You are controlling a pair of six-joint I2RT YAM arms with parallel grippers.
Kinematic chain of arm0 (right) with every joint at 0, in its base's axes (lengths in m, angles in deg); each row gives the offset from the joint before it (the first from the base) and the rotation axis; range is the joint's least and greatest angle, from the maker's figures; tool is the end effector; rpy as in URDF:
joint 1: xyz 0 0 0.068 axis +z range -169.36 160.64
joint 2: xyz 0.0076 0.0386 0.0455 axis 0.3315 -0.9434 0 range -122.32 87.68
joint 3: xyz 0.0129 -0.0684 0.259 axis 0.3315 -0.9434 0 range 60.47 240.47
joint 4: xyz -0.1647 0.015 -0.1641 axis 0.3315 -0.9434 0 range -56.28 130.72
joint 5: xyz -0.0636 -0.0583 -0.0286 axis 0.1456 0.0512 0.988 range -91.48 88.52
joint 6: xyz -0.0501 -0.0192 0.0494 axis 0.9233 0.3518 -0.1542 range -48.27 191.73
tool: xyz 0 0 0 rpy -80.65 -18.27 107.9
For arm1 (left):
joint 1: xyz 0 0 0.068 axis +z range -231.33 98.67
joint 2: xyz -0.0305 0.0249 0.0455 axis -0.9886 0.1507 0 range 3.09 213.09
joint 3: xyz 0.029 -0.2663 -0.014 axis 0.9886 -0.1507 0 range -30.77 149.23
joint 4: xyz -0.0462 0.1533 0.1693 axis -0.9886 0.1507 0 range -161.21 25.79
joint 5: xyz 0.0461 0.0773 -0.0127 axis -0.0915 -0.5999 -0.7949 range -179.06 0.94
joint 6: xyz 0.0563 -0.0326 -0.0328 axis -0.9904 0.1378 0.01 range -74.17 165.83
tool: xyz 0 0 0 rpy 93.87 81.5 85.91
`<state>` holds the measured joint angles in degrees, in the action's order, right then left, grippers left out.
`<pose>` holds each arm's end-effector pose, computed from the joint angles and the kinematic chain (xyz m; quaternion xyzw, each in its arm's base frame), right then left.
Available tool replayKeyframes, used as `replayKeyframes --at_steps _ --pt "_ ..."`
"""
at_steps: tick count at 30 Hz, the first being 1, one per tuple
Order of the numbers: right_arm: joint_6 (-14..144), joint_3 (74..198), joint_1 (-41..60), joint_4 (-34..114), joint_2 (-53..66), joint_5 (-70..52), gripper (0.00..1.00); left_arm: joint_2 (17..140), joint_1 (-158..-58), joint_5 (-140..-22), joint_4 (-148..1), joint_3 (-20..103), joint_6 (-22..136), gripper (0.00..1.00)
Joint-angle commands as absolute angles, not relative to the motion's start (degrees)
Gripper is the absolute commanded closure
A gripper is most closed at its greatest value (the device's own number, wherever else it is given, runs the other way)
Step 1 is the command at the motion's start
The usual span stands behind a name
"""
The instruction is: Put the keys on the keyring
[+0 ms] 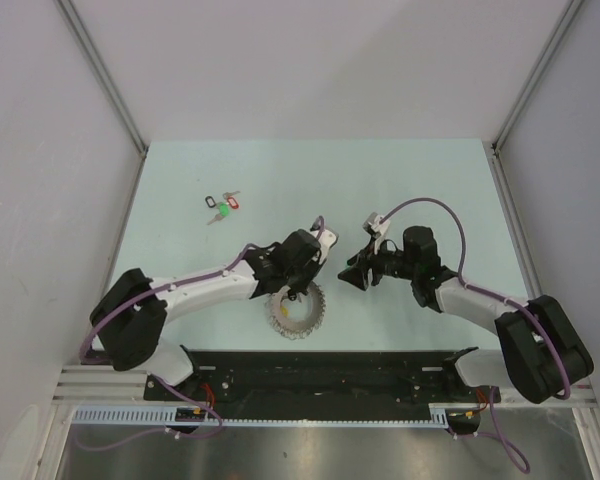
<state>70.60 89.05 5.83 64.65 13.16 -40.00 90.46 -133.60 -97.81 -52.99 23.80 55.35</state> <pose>0.2151 0.1429 0.2055 -0.3435 0.7271 0.3865 0.4517 0.1939 -0.2356 0.2028 0.3189 0.8846 -0.1090 0.3224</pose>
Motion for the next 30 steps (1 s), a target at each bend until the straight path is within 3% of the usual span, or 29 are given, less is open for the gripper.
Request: replayKeyframes --at_steps 1,30 --pt "73.57 87.89 6.47 72.62 11.84 -46.38 0.4 85.36 -133.45 -93.72 -51.79 26.36 51.9 1.0" --pt "72.78 88.86 8.94 80.45 6.12 -57.46 0.51 80.43 -133.45 -78.95 -52.49 27.24 46.01 1.0"
